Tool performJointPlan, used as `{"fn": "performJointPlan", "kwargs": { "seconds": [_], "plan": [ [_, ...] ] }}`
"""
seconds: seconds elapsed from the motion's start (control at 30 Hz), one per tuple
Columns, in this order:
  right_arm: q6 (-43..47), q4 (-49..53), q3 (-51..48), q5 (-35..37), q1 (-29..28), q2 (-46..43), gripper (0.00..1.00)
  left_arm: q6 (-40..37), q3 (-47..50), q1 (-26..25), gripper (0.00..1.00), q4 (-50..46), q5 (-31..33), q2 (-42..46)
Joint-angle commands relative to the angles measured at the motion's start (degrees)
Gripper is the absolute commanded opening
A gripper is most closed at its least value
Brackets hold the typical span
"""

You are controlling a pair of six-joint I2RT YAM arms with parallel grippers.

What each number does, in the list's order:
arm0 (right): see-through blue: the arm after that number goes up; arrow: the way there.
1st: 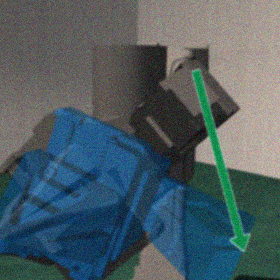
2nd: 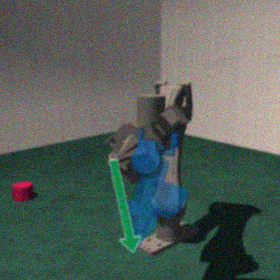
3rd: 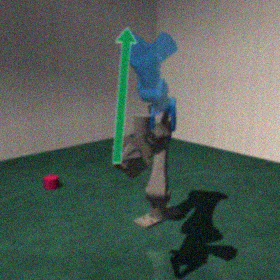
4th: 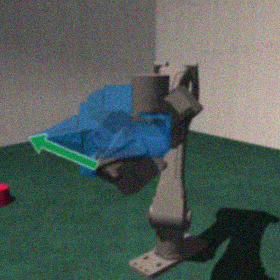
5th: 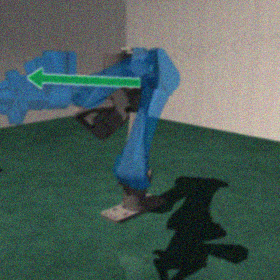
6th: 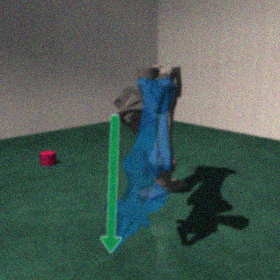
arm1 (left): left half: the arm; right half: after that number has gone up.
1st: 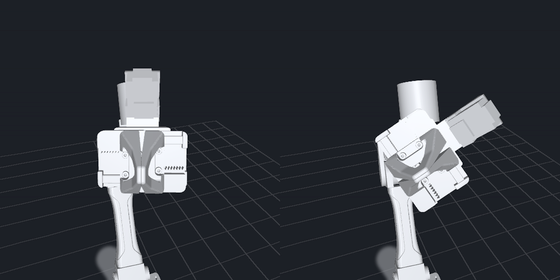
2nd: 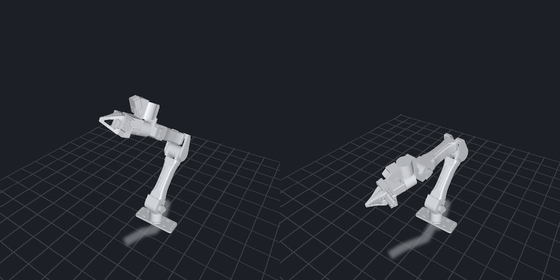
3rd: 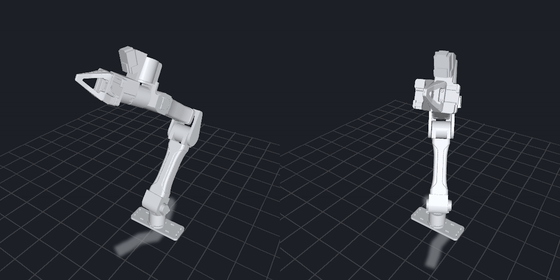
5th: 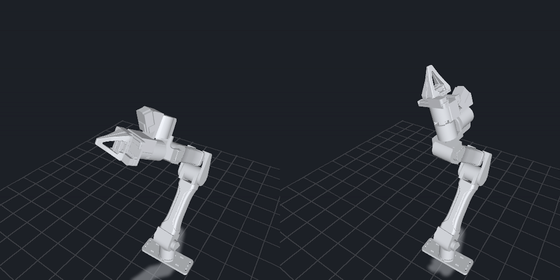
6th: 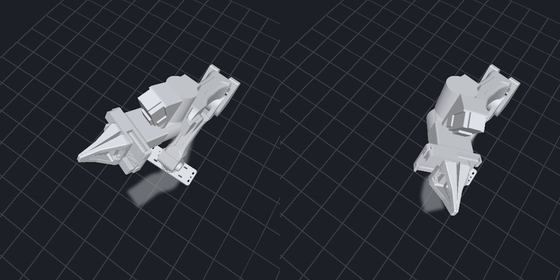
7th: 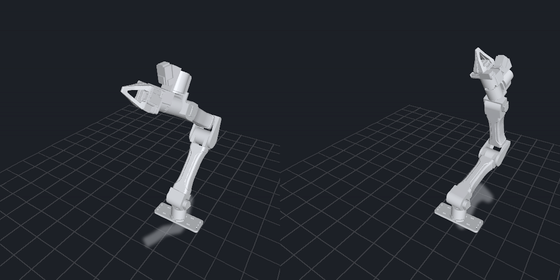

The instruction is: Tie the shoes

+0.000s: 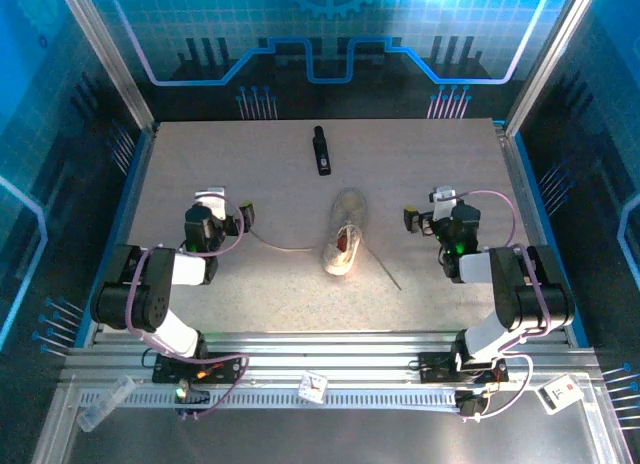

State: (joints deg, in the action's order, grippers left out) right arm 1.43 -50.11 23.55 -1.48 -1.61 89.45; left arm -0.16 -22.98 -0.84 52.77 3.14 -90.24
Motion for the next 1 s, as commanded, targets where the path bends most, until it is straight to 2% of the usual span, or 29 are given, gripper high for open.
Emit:
{"fn": "performJointPlan", "kwargs": {
  "seconds": [0.0,0.97],
  "plan": [
    [-0.68,-0.06,-0.41,0.9,-0.85,-1.3,1.0,-0.8,0.92,0.58,0.99,0.02,-0.94,1.39],
    [-0.76,-0.08,-0.42,0.79,-0.88,-1.29,1.0,-0.8,0.95,0.58,0.99,0.03,-0.98,1.38]
  ]
}}
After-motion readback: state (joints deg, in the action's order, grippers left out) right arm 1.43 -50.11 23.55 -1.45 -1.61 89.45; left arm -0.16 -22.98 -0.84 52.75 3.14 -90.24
